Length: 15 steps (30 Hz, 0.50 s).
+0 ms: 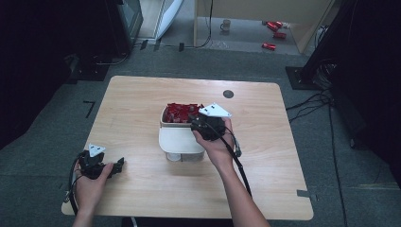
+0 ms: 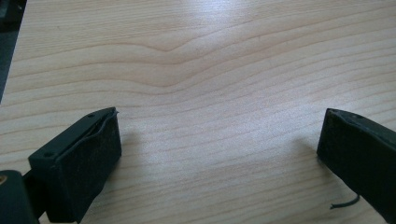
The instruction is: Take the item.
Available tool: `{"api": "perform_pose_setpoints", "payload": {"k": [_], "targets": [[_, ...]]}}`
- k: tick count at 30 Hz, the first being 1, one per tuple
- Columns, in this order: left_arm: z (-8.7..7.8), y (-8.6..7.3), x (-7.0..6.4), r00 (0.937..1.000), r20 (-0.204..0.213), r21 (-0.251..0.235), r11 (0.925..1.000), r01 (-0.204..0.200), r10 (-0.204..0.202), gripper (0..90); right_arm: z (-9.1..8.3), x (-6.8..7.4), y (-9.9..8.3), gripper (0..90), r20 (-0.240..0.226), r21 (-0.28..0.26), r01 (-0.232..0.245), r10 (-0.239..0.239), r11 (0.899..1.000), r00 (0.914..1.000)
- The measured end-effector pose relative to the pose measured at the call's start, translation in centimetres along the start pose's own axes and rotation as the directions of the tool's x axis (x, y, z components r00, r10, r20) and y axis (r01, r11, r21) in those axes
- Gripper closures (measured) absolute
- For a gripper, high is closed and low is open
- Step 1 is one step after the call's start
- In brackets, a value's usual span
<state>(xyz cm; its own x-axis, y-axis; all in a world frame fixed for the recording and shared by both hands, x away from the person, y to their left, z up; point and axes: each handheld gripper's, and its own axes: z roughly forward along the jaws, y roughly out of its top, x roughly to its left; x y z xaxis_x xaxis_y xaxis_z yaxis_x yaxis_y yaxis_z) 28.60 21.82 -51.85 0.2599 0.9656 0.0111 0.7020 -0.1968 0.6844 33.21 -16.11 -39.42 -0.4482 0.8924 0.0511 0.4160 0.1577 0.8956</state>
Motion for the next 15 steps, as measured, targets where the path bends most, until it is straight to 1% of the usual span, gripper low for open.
{"api": "perform_pose_setpoints", "payload": {"k": [1,4,6,7,9,10,12,13,15], "targets": [[0.0,0.0,0.0,1.0,0.0,0.0,1.0,0.0,0.0,0.0,0.02,0.07,0.01,57.7,0.008,-0.001,0.007,-0.007,1.0,0.9999],[0.0,0.0,0.0,1.0,0.0,0.0,1.0,0.0,0.0,0.0,0.05,0.1,-0.01,57.5,0.01,-0.003,0.007,-0.007,1.0,0.9999],[-0.01,0.0,0.01,1.0,0.0,0.001,1.0,-0.001,0.001,0.1,-0.08,-0.01,0.07,56.9,0.028,-0.019,-0.003,0.003,1.0,0.9996],[-0.01,0.0,0.01,1.0,0.0,0.001,1.0,-0.001,0.001,0.1,-0.08,-0.01,0.07,56.9,0.028,-0.019,-0.003,0.003,1.0,0.9996],[-0.01,0.0,0.01,1.0,0.0,0.001,1.0,-0.001,0.001,0.1,-0.13,-0.25,0.17,56.8,0.012,-0.023,-0.025,0.025,0.999,0.9996],[-0.01,0.0,0.01,1.0,0.0,0.001,1.0,-0.001,0.001,0.0,-0.01,-0.23,0.17,56.8,-0.001,-0.007,-0.018,0.018,1.0,0.9998],[-0.01,0.0,0.01,1.0,0.0,0.001,1.0,-0.001,0.001,0.0,0.21,-0.07,0.03,56.8,-0.012,0.012,0.0,0.0,1.0,0.9999],[0.0,0.0,0.0,1.0,0.0,0.0,1.0,0.0,0.0,0.0,0.37,0.0,-0.07,56.8,-0.012,0.023,0.006,-0.006,1.0,0.9999],[0.0,0.0,0.0,1.0,0.0,0.0,1.0,0.0,0.0,0.1,0.65,-0.01,-0.22,56.9,0.007,0.038,0.01,-0.01,0.999,0.9999]]}}
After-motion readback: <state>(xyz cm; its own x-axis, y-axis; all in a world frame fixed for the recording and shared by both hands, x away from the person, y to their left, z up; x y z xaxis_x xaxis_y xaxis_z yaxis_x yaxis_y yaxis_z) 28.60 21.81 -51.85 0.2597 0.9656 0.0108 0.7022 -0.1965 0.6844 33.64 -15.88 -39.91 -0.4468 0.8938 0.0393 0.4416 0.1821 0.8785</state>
